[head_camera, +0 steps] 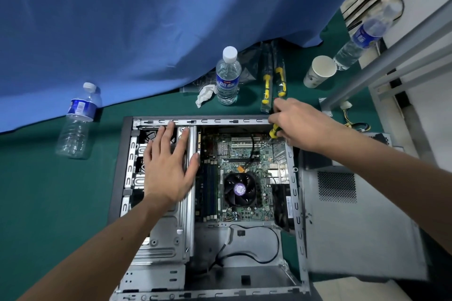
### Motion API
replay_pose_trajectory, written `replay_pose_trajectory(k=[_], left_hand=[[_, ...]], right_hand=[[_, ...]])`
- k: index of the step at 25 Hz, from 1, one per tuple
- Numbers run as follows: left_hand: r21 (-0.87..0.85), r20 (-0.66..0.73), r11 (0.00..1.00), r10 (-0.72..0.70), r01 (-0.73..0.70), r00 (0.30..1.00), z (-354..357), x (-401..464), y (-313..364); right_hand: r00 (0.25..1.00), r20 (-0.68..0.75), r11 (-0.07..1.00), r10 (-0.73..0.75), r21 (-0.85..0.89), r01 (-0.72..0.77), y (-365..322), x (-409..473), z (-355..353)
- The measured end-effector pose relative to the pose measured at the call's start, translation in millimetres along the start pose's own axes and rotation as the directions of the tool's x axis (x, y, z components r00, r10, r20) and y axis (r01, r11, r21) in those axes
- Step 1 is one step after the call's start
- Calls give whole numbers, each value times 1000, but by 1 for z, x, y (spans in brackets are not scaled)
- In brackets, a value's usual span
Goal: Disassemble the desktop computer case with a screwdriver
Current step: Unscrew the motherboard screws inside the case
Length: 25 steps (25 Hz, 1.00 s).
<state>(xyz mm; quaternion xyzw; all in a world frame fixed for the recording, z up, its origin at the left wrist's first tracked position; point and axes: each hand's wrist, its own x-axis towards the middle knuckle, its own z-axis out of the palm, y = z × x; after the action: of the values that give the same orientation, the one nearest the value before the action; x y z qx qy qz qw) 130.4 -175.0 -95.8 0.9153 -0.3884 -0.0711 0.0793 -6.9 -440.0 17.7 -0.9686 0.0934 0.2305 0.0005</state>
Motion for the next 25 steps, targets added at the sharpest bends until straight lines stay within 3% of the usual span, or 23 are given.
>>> replay_pose_trajectory(k=[25], left_hand=[[-1,-8,1000,6,-6,1000,0,0,0]], right_hand=[[1000,14,1000,6,9,-6,2,2,1]])
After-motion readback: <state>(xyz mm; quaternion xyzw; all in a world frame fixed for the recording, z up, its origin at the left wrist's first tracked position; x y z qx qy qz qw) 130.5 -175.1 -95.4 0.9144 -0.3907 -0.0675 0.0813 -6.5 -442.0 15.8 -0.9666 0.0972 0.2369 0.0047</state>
